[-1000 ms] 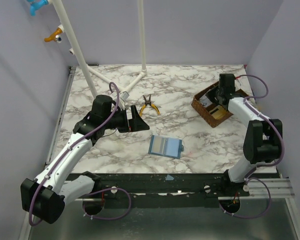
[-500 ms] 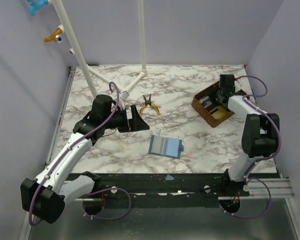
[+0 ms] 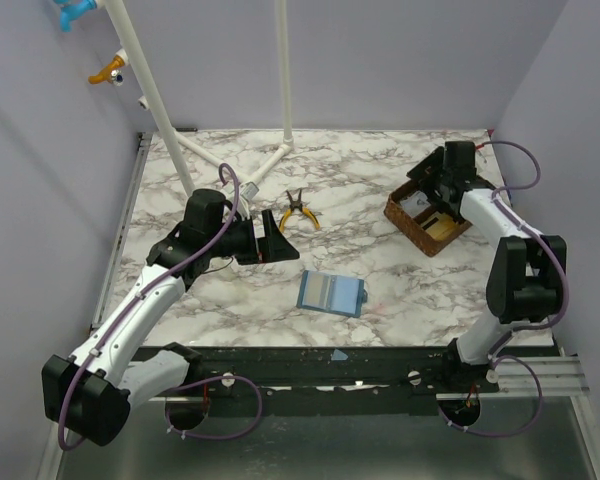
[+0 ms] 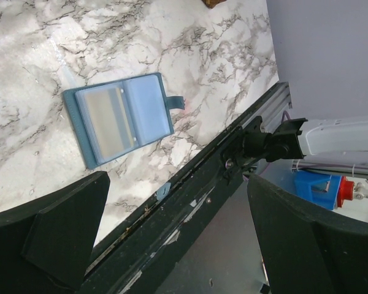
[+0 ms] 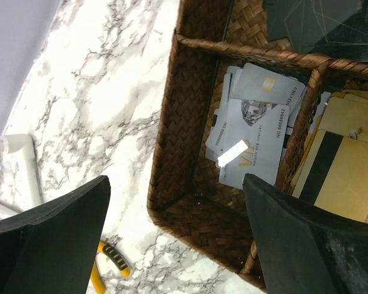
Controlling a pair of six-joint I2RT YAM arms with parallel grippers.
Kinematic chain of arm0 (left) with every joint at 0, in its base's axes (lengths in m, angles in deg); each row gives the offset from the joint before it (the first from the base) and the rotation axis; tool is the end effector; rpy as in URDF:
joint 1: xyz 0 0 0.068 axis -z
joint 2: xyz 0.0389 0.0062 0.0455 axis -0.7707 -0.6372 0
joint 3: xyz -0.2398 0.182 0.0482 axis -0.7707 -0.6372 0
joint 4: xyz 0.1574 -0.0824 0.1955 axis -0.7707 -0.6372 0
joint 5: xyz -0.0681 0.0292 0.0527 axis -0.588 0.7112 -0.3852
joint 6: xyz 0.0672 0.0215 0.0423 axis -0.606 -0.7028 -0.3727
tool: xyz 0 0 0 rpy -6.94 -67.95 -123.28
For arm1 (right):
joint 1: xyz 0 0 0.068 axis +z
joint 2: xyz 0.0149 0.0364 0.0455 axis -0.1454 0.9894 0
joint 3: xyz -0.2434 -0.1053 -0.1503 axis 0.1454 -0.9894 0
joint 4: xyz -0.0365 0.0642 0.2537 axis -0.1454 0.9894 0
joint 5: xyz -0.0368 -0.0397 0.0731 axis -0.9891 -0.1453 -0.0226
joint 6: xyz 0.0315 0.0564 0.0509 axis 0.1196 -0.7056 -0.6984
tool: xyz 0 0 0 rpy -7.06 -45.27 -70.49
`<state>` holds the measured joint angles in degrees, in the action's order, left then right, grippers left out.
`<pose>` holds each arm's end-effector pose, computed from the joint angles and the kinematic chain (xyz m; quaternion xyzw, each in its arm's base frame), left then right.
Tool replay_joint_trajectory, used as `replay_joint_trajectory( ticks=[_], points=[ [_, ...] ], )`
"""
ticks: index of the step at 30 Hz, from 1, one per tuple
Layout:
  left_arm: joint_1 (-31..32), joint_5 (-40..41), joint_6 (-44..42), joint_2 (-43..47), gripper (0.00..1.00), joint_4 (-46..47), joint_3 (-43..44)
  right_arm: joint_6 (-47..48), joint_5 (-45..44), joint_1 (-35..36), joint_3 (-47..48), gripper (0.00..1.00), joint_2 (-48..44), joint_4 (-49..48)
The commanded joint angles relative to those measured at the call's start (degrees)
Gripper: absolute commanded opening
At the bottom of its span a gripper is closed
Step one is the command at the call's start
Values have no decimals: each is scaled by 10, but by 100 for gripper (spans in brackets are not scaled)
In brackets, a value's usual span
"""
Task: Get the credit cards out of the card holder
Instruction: Place the credit card in the storage box.
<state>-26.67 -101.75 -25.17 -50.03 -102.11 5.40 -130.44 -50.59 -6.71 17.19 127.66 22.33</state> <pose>0.1957 -0.1316 0.3190 0.0415 0.8522 -0.4596 0.2467 0.4134 0.0057 0.2481 0.3832 0.8266 0.1409 0.3873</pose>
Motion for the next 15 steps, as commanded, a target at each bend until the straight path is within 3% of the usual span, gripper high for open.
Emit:
replay_joint_trajectory(
  ticks=[1,15],
  points=[
    [4,-8,-4,-5,99,11,8,20,25,-3,18,93,-38,30],
    [5,0,-4,-10,99,20,2,44,57,27,-33,100,-152,75]
  ],
)
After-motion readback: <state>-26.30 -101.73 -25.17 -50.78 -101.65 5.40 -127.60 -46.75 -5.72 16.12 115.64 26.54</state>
